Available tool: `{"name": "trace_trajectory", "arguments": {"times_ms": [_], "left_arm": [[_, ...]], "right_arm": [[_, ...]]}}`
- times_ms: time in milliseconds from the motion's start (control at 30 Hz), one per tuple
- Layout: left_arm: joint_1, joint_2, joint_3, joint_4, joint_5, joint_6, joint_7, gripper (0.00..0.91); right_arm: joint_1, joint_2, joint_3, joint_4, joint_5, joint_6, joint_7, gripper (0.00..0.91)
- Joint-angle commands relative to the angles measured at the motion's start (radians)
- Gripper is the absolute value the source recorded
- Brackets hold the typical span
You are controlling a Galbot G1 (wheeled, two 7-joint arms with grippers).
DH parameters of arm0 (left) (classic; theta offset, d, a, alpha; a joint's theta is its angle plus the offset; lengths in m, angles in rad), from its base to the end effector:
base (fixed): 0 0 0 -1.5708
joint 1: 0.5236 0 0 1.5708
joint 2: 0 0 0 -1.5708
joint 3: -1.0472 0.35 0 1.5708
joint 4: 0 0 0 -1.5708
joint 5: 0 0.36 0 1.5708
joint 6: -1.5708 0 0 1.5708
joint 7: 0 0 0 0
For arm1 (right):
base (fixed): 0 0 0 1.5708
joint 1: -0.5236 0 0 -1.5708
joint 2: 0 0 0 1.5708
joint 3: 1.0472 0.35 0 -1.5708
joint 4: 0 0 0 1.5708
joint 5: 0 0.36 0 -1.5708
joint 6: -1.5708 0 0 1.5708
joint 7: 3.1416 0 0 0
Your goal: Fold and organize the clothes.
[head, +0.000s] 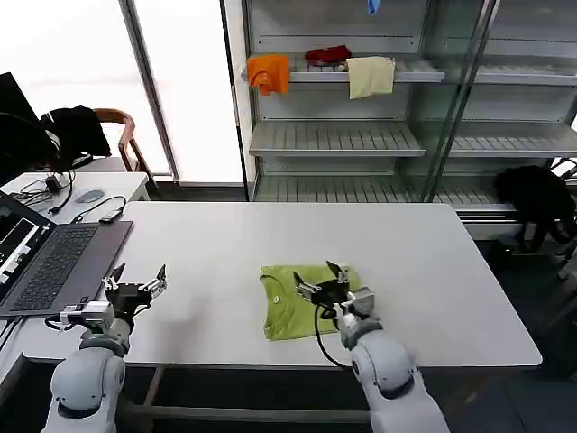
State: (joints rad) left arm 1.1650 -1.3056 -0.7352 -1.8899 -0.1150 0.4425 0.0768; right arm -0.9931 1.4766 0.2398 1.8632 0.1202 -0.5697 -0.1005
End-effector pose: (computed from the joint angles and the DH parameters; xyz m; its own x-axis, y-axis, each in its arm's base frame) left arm 0.3072 0.1314 -0.2478 -0.9732 -0.1109 0.2014 -0.0800 0.9846 0.1557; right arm 0.3442 0.0729 -0.2360 -0.8831 -0.3980 0.2485 -0.4027 0.9147 0.0338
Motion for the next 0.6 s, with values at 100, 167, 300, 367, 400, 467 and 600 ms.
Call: {"name": "trace_trajectory", "arguments": {"times_ms": [100, 167, 300, 367, 400, 467, 600], "left_arm": [[0.004, 0.002, -0.009, 0.016, -0.001, -0.012, -0.003, 0.907], [0.005, 0.002, -0.012, 0.022, -0.001, -0.016, -0.004, 0.907], [0.005, 0.000, -0.012, 0.027, -0.001, -0.019, -0.007, 0.907], [0.006, -0.002, -0.012, 0.029, -0.001, -0.021, -0.008, 0.907], [0.008, -0.002, -0.012, 0.030, -0.001, -0.022, -0.008, 0.907], [0.009, -0.002, -0.012, 0.031, -0.001, -0.024, -0.008, 0.907], [0.012, -0.002, -0.012, 0.033, -0.001, -0.028, -0.009, 0.907]], "right_arm": [[0.163, -0.010, -0.096, -0.196, 0.035, -0.013, -0.039, 0.907], [0.165, -0.009, -0.096, -0.215, 0.027, -0.013, -0.035, 0.907], [0.167, 0.013, -0.086, -0.257, -0.005, -0.012, -0.025, 0.907], [0.169, 0.020, -0.080, -0.273, -0.013, -0.011, -0.023, 0.907], [0.171, 0.022, -0.076, -0.282, -0.015, -0.011, -0.023, 0.907], [0.172, 0.024, -0.071, -0.296, -0.030, -0.010, -0.027, 0.907], [0.172, 0.024, -0.066, -0.311, -0.047, -0.010, -0.030, 0.907]]}}
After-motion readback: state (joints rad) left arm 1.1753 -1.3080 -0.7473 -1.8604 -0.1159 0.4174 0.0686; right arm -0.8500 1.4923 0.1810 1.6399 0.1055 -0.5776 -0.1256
